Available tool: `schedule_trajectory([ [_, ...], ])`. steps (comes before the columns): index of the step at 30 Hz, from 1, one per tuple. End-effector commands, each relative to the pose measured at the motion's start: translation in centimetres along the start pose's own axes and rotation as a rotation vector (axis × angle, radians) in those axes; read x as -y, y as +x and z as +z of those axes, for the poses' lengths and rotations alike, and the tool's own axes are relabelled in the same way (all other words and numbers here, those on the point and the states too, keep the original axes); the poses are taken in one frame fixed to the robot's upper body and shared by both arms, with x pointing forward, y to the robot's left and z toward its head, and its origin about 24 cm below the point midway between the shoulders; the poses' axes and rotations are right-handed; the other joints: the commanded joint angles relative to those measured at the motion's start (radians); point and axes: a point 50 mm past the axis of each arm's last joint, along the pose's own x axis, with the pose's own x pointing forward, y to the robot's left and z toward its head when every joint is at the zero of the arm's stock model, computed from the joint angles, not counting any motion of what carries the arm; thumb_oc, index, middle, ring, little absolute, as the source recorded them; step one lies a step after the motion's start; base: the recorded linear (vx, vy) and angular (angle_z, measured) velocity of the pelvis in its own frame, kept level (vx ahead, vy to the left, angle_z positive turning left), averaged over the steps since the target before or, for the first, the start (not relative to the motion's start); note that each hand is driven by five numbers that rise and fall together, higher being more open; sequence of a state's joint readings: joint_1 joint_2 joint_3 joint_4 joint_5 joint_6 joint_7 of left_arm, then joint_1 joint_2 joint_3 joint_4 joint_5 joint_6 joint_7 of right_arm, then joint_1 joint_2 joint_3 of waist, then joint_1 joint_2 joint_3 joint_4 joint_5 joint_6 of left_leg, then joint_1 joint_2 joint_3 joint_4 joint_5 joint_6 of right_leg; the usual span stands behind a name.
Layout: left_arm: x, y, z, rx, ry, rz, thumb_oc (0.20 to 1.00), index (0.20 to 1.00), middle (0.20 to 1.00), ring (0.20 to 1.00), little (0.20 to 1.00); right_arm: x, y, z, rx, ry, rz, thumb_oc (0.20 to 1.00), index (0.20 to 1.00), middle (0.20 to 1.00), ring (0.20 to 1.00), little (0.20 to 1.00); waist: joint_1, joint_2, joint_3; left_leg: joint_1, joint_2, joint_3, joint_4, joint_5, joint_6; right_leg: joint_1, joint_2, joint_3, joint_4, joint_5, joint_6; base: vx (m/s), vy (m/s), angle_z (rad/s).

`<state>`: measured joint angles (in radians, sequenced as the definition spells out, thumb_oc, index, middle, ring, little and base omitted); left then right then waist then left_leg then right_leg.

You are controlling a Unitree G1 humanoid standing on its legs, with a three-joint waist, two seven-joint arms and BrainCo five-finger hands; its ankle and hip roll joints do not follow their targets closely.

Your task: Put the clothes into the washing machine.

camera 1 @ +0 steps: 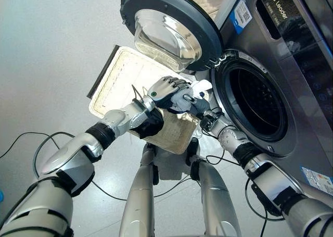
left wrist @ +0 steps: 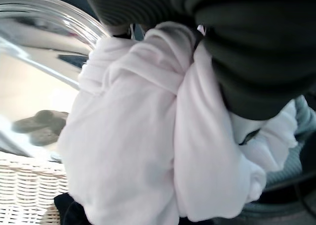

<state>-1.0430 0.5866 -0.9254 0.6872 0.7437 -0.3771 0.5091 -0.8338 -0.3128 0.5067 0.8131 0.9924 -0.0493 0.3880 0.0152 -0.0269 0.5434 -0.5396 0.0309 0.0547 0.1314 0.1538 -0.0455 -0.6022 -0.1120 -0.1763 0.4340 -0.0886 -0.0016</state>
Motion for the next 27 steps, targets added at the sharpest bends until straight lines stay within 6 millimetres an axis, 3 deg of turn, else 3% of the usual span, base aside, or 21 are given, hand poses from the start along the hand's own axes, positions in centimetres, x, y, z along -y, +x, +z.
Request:
schedule_trajectory([
  [1, -2.9, 3.8, 2.8, 0.126, -0.029, 0.157, 0.2, 0.2, 0.2, 0.2, 0.2, -3.6, 2.0, 1.2, -0.01, -0.065, 0.22, 1.0, 1.0, 1.0, 1.0, 1.0, -0.009, 0.039, -0.023, -0.009, -0.077, 0.031, 0.045, -0.098, -0.01, 0.002, 0.008, 0.0, -0.158, 0.149, 0.121, 0.0, 0.0, 0.0],
  [10, -2.9, 3.8, 3.4, 0.188, -0.032, 0.161, 0.2, 0.2, 0.2, 0.2, 0.2, -2.8, 1.8, 1.0, -0.002, 0.015, 0.197, 1.0, 1.0, 1.0, 1.0, 1.0, -0.009, 0.042, -0.023, -0.016, -0.081, 0.022, 0.047, -0.097, -0.01, -0.001, 0.011, -0.001, -0.157, 0.146, 0.118, 0.0, 0.0, 0.0],
  [11, -2.9, 3.9, 3.5, 0.199, -0.03, 0.163, 0.2, 0.2, 0.2, 0.2, 0.2, -2.7, 1.8, 1.1, 0.003, 0.013, 0.187, 0.896, 0.896, 0.896, 0.896, 0.896, -0.009, 0.043, -0.023, -0.017, -0.081, 0.024, 0.047, -0.097, -0.01, -0.004, 0.011, -0.001, -0.156, 0.146, 0.118, 0.0, 0.0, 0.0],
  [12, -3.0, 3.9, 3.6, 0.203, -0.03, 0.164, 0.2, 0.2, 0.2, 0.2, 0.2, -2.6, 1.8, 1.3, 0.012, 0.016, 0.185, 0.404, 0.404, 0.404, 0.404, 0.404, -0.01, 0.044, -0.023, -0.019, -0.08, 0.025, 0.047, -0.097, -0.01, -0.006, 0.011, -0.001, -0.155, 0.146, 0.118, 0.0, 0.0, 0.0],
  [13, -3.0, 3.9, 3.5, 0.204, -0.03, 0.164, 0.2, 0.2, 0.2, 0.2, 0.2, -2.5, 1.8, 1.3, 0.016, 0.019, 0.185, 0.2, 0.2, 0.2, 0.2, 0.2, -0.01, 0.044, -0.023, -0.02, -0.08, 0.026, 0.048, -0.097, -0.01, -0.008, 0.011, -0.001, -0.154, 0.146, 0.118, 0.0, 0.0, 0.0],
  [27, -2.8, 4.0, 3.7, 0.21, -0.021, 0.161, 0.2, 0.2, 0.2, 0.2, 0.2, -2.6, 2.0, 2.3, 0.112, 0.074, 0.147, 0.2, 0.2, 0.2, 0.2, 0.2, -0.016, 0.045, -0.023, -0.026, -0.081, 0.03, 0.05, -0.099, -0.008, -0.017, 0.012, 0.002, -0.153, 0.15, 0.12, 0.0, 0.0, 0.0],
])
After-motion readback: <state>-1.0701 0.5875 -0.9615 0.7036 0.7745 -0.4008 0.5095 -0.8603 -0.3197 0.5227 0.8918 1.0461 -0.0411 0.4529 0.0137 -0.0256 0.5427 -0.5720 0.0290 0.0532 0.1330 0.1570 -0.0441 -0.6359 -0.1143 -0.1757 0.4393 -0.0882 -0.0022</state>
